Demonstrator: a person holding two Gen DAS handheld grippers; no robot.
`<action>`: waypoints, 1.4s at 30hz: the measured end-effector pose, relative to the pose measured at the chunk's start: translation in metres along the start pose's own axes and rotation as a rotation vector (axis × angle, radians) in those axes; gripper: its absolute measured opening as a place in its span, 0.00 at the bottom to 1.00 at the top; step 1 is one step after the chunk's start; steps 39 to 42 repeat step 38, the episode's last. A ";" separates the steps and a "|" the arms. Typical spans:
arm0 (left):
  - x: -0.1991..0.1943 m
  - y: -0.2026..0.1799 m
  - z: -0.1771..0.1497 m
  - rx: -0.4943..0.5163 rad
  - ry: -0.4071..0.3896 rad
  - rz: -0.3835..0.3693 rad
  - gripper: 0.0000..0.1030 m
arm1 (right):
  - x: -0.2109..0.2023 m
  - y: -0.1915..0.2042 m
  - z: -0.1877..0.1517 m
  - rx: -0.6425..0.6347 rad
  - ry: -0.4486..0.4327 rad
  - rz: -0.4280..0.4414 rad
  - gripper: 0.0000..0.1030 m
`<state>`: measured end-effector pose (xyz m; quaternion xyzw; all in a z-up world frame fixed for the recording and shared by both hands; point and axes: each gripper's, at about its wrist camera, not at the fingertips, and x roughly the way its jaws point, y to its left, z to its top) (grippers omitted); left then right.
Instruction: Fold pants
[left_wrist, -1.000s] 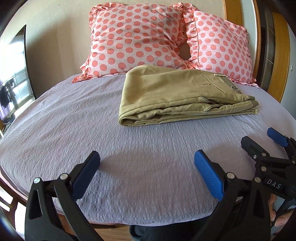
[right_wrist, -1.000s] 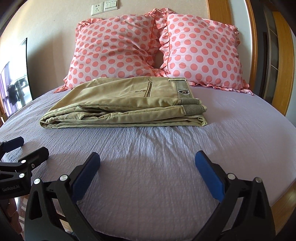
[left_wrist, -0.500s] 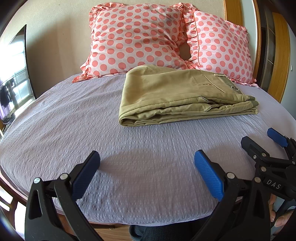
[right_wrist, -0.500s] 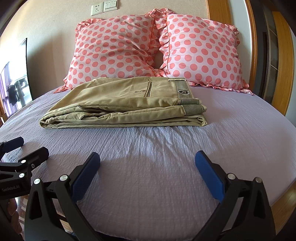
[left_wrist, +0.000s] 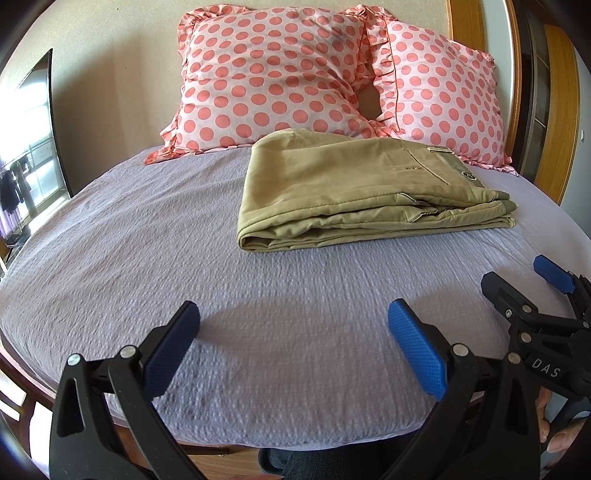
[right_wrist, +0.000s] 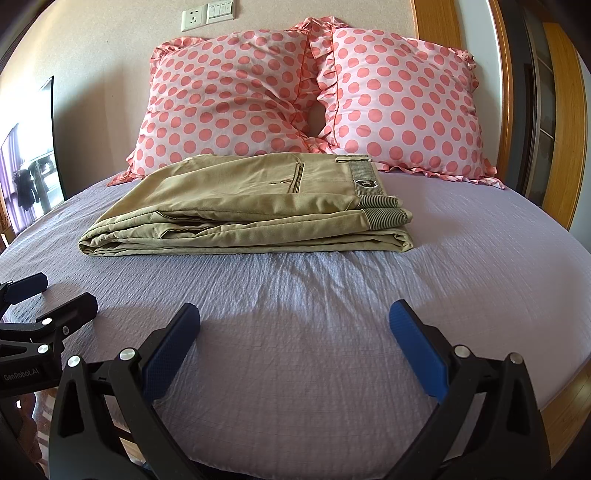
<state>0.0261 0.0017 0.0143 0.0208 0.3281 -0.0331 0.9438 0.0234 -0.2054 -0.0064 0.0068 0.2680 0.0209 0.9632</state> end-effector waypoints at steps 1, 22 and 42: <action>0.000 0.000 0.000 -0.001 -0.002 0.000 0.98 | 0.000 0.000 0.000 0.000 0.000 0.000 0.99; 0.002 0.001 0.000 -0.001 -0.001 0.000 0.98 | 0.000 0.000 0.000 0.000 -0.001 0.001 0.99; 0.005 0.001 -0.002 0.000 0.007 -0.002 0.98 | 0.000 0.000 0.000 0.000 -0.001 0.001 0.99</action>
